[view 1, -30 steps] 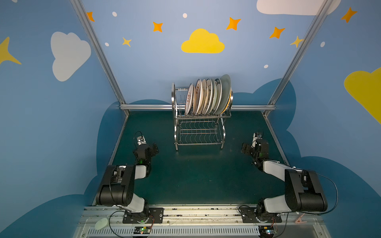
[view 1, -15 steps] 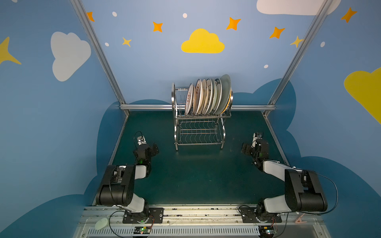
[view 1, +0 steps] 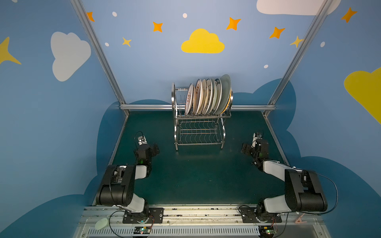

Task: Load plates into a dish rack
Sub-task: Reset both arms

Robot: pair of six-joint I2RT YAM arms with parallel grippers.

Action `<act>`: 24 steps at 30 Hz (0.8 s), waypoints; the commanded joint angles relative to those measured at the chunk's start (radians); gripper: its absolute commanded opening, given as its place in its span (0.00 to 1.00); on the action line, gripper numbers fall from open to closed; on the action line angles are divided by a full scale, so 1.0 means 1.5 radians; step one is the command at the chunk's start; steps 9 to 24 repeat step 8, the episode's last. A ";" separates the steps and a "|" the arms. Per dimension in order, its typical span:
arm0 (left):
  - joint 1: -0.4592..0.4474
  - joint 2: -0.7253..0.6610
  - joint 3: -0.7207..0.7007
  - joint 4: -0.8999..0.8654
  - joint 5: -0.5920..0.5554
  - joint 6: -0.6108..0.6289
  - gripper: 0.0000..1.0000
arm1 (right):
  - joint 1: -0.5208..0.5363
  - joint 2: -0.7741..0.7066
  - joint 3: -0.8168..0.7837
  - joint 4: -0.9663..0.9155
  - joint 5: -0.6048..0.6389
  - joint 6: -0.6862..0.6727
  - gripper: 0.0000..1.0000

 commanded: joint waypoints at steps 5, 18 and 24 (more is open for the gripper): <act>-0.002 -0.002 0.014 -0.010 -0.007 0.011 1.00 | 0.000 0.004 0.008 -0.005 0.005 -0.004 0.96; -0.002 -0.003 0.012 -0.008 -0.007 0.011 1.00 | -0.001 0.003 0.009 -0.004 0.005 -0.004 0.96; -0.002 -0.003 0.012 -0.008 -0.007 0.011 1.00 | -0.001 0.003 0.009 -0.004 0.005 -0.004 0.96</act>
